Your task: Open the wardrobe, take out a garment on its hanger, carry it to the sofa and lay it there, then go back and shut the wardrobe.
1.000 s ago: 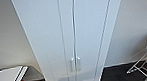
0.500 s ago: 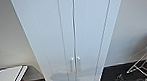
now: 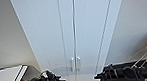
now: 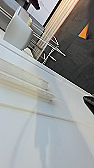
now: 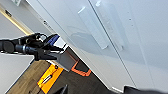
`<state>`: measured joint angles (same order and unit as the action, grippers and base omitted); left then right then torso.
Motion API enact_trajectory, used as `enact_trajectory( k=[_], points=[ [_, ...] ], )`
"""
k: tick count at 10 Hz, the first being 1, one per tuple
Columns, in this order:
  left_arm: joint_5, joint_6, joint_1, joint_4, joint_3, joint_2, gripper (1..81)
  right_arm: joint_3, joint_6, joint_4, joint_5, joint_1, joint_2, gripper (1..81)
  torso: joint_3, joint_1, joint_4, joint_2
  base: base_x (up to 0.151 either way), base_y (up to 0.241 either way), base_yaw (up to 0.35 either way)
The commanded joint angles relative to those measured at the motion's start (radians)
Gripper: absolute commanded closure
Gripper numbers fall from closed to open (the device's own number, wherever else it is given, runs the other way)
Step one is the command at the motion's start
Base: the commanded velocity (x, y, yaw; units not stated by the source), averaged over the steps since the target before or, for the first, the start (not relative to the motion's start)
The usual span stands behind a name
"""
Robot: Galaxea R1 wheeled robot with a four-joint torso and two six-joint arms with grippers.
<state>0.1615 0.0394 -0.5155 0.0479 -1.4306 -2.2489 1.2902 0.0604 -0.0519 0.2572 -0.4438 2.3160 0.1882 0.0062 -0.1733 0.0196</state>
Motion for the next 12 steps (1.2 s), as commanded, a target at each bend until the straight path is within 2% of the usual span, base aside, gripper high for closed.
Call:
enact_trajectory(
  k=[1, 3, 5, 7, 8, 9, 12],
  points=[
    [0.061, -0.021, 0.173, -0.02, -0.071, -0.038, 1.0, 0.052, 0.018, -0.017, 0.037, 0.173, 0.033, 1.0, 0.0, 0.0, 0.0, 0.0, 0.0, 0.0, 0.0],
    [0.061, -0.035, 0.183, -0.019, -0.135, -0.094, 1.0, 0.125, 0.018, -0.016, 0.042, 0.184, 0.117, 1.0, 0.0, 0.001, 0.0, 0.0, 0.0, 0.0, 0.0],
    [0.061, -0.038, 0.208, -0.02, -0.172, -0.13, 1.0, 0.24, 0.018, -0.013, 0.108, 0.2, 0.218, 1.0, 0.001, 0.001, 0.0, -0.001, 0.0, 0.0, 0.0],
    [0.062, -0.049, 0.234, -0.02, -0.191, -0.158, 1.0, 0.313, 0.016, 0.023, 0.12, 0.248, 0.292, 1.0, 0.002, 0.002, 0.0, -0.001, 0.0, 0.0, 0.0],
    [0.062, -0.05, 0.243, -0.017, -0.194, -0.173, 1.0, 0.332, 0.016, 0.059, 0.169, 0.277, 0.306, 1.0, 0.002, 0.002, 0.0, -0.001, 0.0, 0.0, 0.0],
    [0.062, -0.05, 0.246, -0.017, -0.2, -0.184, 1.0, 0.354, 0.018, 0.066, 0.191, 0.302, 0.309, 1.0, 0.002, 0.002, 0.0, -0.002, 0.0, 0.0, 0.0],
    [0.058, -0.05, 0.249, -0.02, -0.261, -0.258, 1.0, 0.377, 0.018, 0.064, 0.149, 0.317, 0.328, 1.0, 0.002, 0.003, 0.0, -0.002, 0.0, 0.0, 0.0]
  ],
)
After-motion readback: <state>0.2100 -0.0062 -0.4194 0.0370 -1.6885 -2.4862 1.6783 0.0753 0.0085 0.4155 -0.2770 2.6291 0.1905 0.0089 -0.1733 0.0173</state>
